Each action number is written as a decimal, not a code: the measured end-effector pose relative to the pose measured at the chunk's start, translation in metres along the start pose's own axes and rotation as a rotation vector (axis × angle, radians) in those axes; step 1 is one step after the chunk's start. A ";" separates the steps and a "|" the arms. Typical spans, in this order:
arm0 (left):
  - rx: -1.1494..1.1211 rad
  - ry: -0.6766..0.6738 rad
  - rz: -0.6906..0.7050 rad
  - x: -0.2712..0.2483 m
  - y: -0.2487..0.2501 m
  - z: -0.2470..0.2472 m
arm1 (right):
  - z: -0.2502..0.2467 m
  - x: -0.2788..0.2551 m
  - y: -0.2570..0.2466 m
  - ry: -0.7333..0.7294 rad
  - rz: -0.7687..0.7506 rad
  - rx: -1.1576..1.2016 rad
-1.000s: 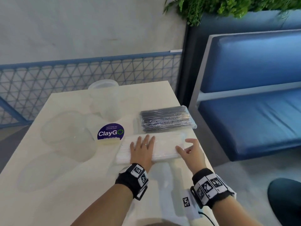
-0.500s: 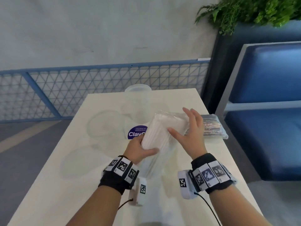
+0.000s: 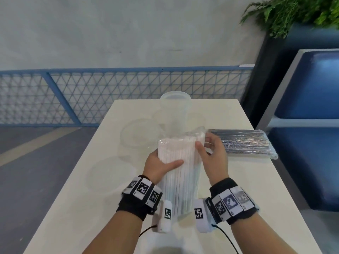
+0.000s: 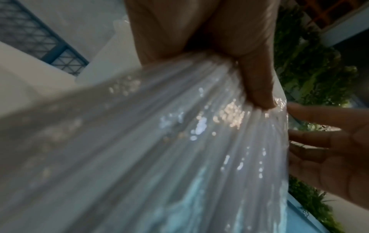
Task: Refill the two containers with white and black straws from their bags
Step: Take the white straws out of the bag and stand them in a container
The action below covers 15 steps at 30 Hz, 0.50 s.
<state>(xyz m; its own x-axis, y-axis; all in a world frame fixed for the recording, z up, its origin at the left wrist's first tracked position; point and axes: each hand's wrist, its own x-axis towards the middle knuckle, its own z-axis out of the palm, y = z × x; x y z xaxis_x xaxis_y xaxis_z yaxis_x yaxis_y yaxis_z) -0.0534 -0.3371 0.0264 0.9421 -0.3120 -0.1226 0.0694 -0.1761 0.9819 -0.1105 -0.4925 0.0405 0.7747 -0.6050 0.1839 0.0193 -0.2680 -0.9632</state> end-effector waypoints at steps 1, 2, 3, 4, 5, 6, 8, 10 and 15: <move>-0.003 0.002 0.002 0.000 0.000 0.000 | -0.001 0.001 0.000 0.015 0.012 -0.003; -0.003 -0.001 0.005 -0.001 0.000 -0.001 | -0.003 0.001 -0.001 0.024 0.023 0.008; -0.001 -0.004 0.010 -0.001 0.000 -0.001 | -0.004 0.003 -0.002 0.032 0.032 0.021; 0.003 -0.010 0.015 0.000 0.001 -0.001 | -0.006 0.004 -0.003 0.038 0.033 0.031; 0.007 -0.016 0.017 0.000 0.001 0.000 | -0.007 0.006 -0.003 0.044 0.034 0.039; 0.008 -0.021 0.016 0.000 0.002 0.001 | -0.007 0.008 -0.003 0.044 0.040 0.051; 0.005 -0.028 0.011 0.001 0.003 0.003 | -0.009 0.012 -0.006 0.027 0.063 0.082; 0.004 -0.029 0.013 0.002 0.004 0.004 | -0.011 0.016 -0.009 -0.001 0.085 0.086; 0.039 -0.021 0.036 0.005 0.007 0.008 | -0.013 0.028 -0.016 -0.005 0.077 0.076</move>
<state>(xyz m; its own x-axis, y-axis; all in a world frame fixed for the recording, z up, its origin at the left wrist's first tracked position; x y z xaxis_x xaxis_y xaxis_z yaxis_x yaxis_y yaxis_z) -0.0506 -0.3470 0.0319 0.9367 -0.3382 -0.0909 0.0225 -0.2008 0.9794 -0.0970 -0.5148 0.0638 0.7791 -0.6176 0.1074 0.0069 -0.1628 -0.9866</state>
